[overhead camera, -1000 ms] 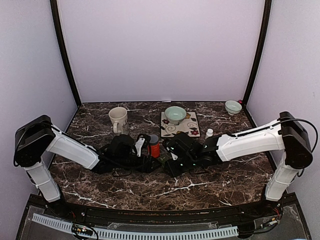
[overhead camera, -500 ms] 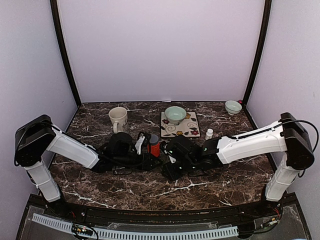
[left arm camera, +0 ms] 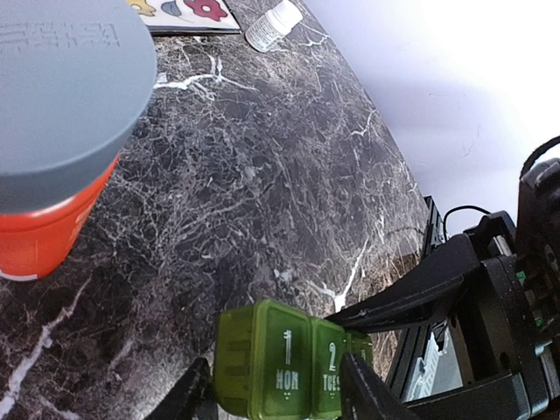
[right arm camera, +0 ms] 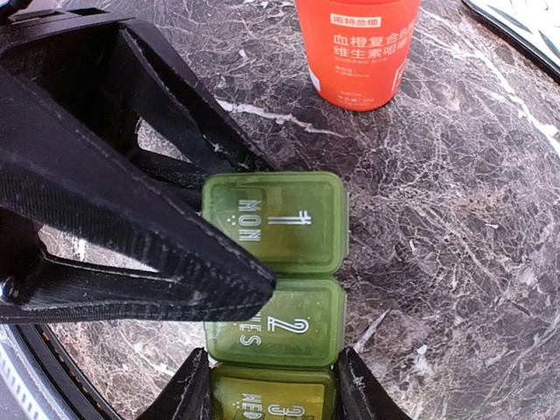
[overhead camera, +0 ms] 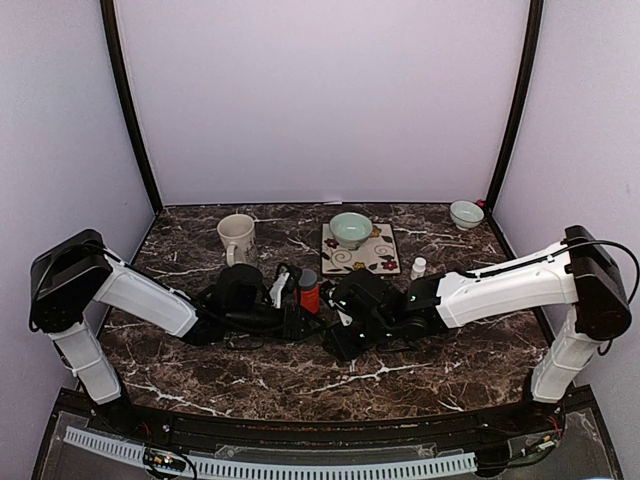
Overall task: Sort the pills into containers
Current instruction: Pick up the pill container from the center of the board, then pass from the right arm to the left
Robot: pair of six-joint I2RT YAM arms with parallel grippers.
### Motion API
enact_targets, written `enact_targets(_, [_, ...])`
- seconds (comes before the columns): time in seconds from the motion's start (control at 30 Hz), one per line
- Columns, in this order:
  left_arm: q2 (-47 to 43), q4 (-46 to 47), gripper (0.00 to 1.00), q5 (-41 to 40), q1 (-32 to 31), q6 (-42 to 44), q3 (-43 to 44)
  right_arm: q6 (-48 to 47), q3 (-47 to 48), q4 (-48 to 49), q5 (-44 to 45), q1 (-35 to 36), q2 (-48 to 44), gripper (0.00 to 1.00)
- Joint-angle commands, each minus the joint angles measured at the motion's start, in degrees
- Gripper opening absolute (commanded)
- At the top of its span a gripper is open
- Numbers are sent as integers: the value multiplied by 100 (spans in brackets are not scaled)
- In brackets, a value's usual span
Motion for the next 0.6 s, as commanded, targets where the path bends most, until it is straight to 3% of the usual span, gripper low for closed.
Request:
enact_targets(0.0, [32,217,50,323,-2,-67,-10,-40,139,230,111,63,-223,36])
enact_targets(0.4, [36,392,53,408,22,-236,-137,-65,126,289,162,63,-289,35])
enact_targets(0.57, [8,480,43,413,41,-279,-143,-64,128,323,106,63,-277,35])
